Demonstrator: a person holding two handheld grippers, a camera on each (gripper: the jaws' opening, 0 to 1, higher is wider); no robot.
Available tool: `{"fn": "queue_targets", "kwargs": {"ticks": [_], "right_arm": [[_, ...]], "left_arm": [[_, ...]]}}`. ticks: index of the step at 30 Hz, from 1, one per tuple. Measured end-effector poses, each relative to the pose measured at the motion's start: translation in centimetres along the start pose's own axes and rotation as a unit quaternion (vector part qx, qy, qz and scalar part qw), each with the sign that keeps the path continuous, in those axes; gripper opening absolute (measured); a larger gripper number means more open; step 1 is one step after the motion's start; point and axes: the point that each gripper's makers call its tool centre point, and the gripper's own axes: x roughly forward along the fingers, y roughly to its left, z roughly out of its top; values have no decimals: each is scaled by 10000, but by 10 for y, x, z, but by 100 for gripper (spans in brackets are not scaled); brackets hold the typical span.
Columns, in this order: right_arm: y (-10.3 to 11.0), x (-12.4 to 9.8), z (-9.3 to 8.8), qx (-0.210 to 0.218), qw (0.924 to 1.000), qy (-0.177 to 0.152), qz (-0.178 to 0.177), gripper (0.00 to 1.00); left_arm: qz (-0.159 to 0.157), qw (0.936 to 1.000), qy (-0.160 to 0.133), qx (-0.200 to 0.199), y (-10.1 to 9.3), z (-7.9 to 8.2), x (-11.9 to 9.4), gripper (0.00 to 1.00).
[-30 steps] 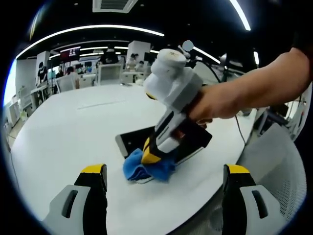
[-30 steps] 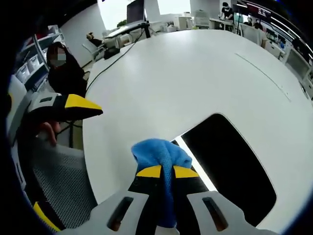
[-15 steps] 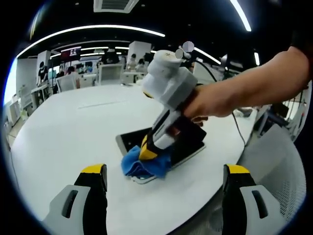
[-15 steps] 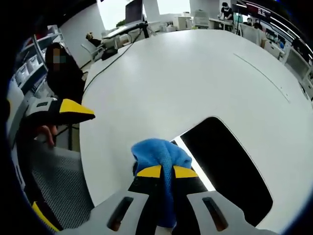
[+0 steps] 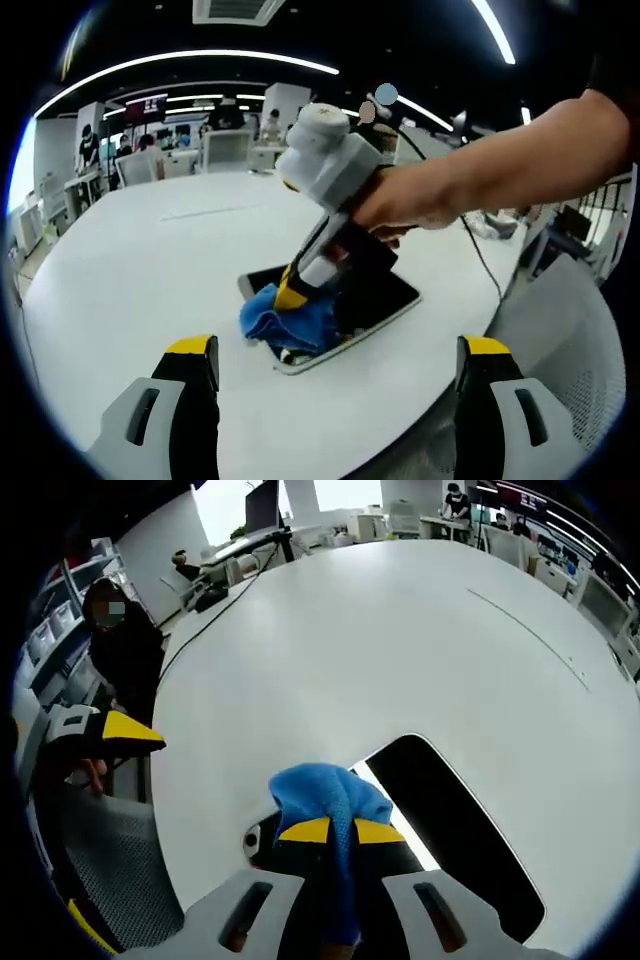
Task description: Wipe the mirror surface with the cleaning cloth until all visible marks leave the cleaned area.
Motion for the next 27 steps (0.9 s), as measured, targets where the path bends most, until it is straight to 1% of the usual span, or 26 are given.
{"fn": "queue_targets", "kwargs": {"ticks": [5, 14, 20, 24, 27], "right_arm": [[-9, 3, 4, -31, 10000, 21, -9, 2], [-18, 6, 10, -87, 9999, 50, -30, 2], [-30, 11, 15, -44, 10000, 42, -41, 2], [-35, 13, 17, -51, 10000, 48, -53, 2], [-35, 12, 20, -139, 9998, 80, -93, 2]], "left_arm": [[7, 10000, 9, -9, 0, 0, 0, 99], [11, 10000, 14, -17, 2, -2, 3, 99], [9, 10000, 12, -24, 3, -3, 3, 99], [14, 10000, 12, -32, 3, -3, 3, 99], [18, 10000, 10, -34, 3, -3, 3, 99]]}}
